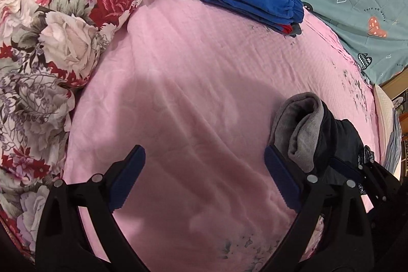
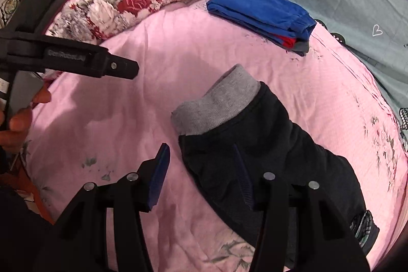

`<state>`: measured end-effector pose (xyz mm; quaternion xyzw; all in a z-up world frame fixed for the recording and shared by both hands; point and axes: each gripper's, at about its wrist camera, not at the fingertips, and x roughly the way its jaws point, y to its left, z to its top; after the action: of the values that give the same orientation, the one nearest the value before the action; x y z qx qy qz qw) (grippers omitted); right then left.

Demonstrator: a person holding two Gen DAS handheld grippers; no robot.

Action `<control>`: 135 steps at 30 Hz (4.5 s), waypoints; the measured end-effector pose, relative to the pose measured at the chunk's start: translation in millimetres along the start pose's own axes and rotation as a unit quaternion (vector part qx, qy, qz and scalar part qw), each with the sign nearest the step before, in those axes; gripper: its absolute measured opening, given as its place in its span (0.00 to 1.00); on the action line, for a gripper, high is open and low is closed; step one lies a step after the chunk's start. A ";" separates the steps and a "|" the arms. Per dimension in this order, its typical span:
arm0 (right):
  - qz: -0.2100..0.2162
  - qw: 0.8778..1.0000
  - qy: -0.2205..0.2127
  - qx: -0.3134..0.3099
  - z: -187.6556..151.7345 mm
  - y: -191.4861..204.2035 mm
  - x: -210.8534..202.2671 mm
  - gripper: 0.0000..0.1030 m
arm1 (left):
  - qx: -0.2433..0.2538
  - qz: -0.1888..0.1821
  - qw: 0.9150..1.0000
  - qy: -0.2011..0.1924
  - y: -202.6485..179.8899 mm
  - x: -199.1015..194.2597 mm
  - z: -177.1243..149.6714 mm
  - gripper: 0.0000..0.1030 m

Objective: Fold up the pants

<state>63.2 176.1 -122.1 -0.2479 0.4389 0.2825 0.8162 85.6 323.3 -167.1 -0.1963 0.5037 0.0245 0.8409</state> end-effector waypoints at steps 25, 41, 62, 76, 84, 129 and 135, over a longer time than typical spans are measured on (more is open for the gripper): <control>-0.033 0.999 -0.016 -0.013 -5.9 -5.6 11.0 0.17 | 0.020 -0.129 0.989 0.068 -31.2 37.7 42.4 0.96; -0.050 0.998 -0.040 0.001 -10.5 -7.6 -5.5 0.17 | -0.065 -0.290 0.931 0.212 -89.0 109.8 39.1 0.91; -0.152 0.986 -0.052 -0.034 -8.7 16.4 4.4 0.55 | -0.111 -0.357 0.888 0.267 -88.7 112.4 56.2 0.36; -0.159 0.984 -0.066 -0.046 -27.2 7.1 -18.2 0.17 | -0.089 -0.303 0.903 0.291 -104.9 105.9 47.4 0.66; -0.150 0.982 -0.114 0.010 -39.9 -7.3 -59.6 0.17 | -0.058 -0.342 0.903 0.252 -139.1 71.5 44.7 0.40; 0.104 0.848 -0.112 0.508 -330.0 -333.3 -99.4 0.40 | 0.244 -0.111 0.957 0.108 -458.5 68.4 -72.0 0.75; 0.051 0.852 -0.098 0.512 -356.3 -315.0 -146.6 0.44 | 0.292 -0.070 0.945 0.131 -429.1 91.5 -93.6 0.73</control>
<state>5.0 -318.1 -122.4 0.2564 0.4516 0.0821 0.8506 154.7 -119.7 -153.3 0.0213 0.5799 -0.2080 0.7874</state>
